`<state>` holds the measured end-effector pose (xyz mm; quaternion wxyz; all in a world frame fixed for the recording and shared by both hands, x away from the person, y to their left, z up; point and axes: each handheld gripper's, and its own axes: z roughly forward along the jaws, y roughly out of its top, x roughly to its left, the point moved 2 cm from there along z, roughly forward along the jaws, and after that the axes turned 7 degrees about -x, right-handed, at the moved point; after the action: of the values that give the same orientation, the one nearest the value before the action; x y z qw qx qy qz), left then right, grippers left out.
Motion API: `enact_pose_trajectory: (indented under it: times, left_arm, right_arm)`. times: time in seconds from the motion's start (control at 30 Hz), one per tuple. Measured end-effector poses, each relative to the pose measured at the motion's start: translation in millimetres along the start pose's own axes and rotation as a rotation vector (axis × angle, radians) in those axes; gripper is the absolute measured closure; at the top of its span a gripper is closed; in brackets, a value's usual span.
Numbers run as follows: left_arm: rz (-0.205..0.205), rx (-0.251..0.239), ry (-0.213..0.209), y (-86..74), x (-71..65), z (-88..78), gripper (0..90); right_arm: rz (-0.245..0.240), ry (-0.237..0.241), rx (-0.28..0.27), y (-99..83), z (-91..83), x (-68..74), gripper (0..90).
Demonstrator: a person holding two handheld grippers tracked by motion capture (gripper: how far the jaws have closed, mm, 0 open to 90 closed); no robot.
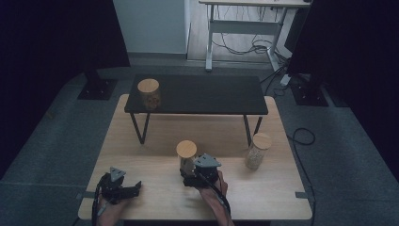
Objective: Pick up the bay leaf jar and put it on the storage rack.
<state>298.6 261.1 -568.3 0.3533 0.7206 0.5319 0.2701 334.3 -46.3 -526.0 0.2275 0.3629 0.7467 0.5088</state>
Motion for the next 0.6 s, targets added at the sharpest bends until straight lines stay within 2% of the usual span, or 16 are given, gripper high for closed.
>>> enact_pose_trajectory:
  times: [0.6]
  left_arm:
    - [0.000,0.000,0.000,0.0,0.0,0.0,2.5]
  right_arm:
    - [0.007,-0.005,0.003,-0.9,13.0,1.1,12.2]
